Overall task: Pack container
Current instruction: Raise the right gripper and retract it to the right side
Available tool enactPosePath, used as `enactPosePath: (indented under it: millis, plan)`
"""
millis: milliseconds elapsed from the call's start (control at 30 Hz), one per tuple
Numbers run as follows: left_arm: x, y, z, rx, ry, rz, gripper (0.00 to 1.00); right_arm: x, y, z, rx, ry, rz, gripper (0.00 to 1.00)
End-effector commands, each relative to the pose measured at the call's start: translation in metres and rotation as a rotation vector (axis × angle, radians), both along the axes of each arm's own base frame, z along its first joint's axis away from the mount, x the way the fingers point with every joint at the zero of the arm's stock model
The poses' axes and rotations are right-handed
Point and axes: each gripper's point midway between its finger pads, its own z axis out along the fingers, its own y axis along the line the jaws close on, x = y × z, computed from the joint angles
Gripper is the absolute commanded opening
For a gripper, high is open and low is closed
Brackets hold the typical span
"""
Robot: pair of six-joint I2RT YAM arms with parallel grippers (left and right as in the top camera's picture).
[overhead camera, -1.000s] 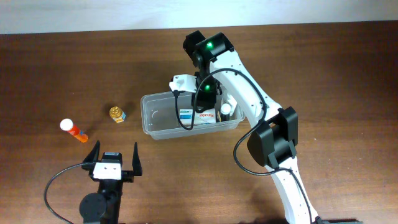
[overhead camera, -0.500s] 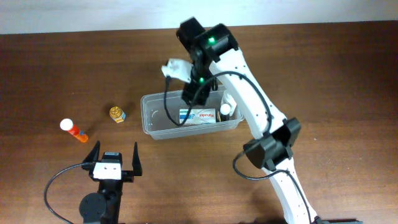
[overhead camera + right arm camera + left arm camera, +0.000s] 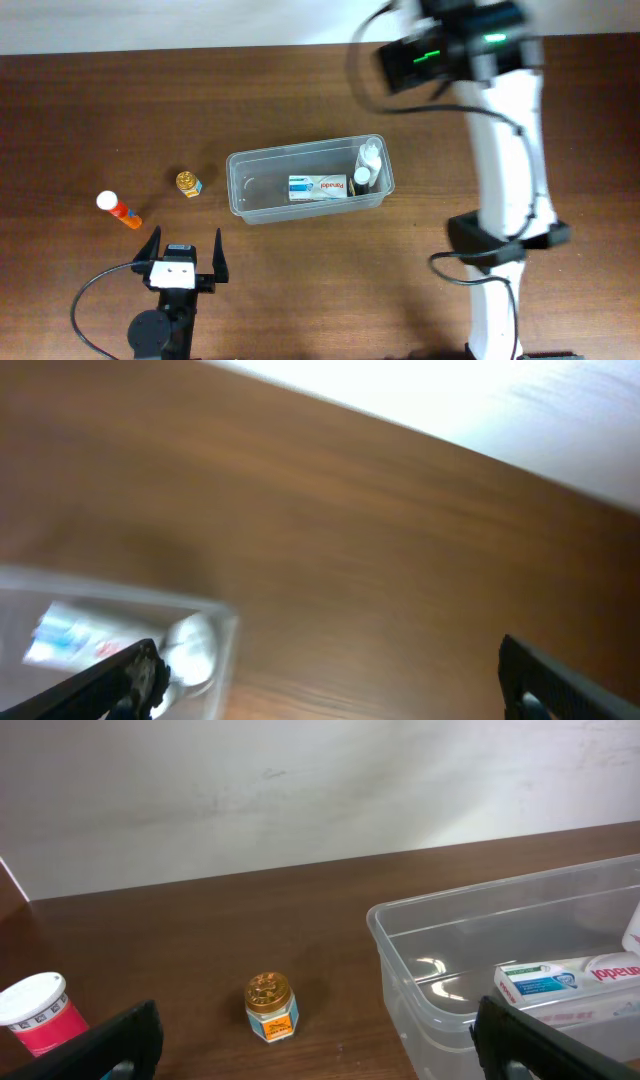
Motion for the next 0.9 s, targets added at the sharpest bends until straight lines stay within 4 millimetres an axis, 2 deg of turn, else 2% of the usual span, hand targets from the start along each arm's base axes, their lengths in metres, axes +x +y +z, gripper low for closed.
enactPosePath:
  millis: [0, 167, 400, 533, 633, 767, 867]
  plan:
    - [0.0, 0.0, -0.001, 0.008, -0.001, -0.004, 0.99, -0.009, -0.077, 0.035, 0.084, -0.097, -0.291, 0.99]
    - [0.0, 0.0, -0.002, 0.008, 0.0, -0.004, 0.99, -0.01, -0.146, 0.024, 0.09, -0.065, -0.465, 0.98]
    - [0.0, 0.009, -0.003, 0.023, 0.006, 0.051, 0.99, -0.021, -0.208, -0.02, 0.101, 0.075, -0.666, 0.98]
    - [0.0, 0.01, -0.003, 0.023, 0.007, 0.051, 0.99, -0.028, -0.222, -0.042, 0.094, 0.154, -0.708, 0.98]
    - [0.0, 0.01, -0.003, 0.024, 0.005, 0.051, 0.99, -0.029, -0.221, -0.055, 0.103, 0.201, -0.705, 0.98]
    - [0.0, 0.009, -0.002, 0.023, 0.003, 0.051, 0.99, -0.03, -0.22, -0.062, 0.1, 0.226, -0.703, 0.98]
    - [0.0, 0.008, 0.005, 0.023, -0.028, 0.043, 0.99, -0.03, -0.22, -0.063, 0.099, 0.227, -0.704, 0.98]
